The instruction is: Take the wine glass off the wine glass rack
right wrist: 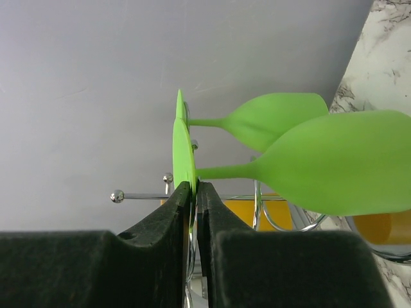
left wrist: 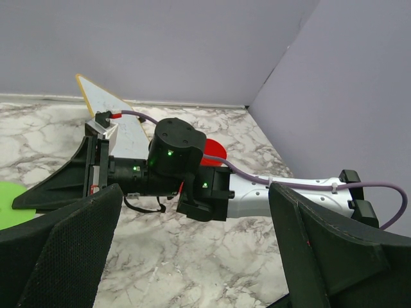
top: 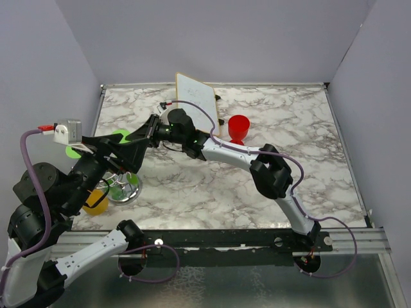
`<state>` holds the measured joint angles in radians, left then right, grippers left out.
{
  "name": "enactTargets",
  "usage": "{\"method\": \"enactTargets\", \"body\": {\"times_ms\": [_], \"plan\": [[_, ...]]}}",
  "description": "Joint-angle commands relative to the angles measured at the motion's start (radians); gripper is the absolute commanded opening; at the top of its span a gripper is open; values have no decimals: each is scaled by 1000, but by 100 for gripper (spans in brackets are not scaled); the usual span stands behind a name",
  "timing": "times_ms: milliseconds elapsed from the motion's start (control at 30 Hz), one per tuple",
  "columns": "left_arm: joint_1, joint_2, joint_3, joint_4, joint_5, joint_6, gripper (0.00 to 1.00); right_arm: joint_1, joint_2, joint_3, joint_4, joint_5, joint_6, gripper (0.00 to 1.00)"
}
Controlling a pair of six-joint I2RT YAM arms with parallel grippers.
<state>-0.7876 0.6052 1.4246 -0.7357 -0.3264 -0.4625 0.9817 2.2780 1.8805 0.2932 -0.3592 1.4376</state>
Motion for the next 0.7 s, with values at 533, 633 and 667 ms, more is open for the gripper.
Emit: {"method": "enactTargets", "body": {"times_ms": [533,633,667], "plan": [[-1,1,-4,-17,-7,-30,99,4,-93,-28,-24,84,-42,3],[0,-4,-6,-16,-8,-32,99,1,-93,-23,-25,89,-46,3],[-1,-3,-6,-16,-8,-32,99,-1,-90,-20,-25,91,-45,3]]}}
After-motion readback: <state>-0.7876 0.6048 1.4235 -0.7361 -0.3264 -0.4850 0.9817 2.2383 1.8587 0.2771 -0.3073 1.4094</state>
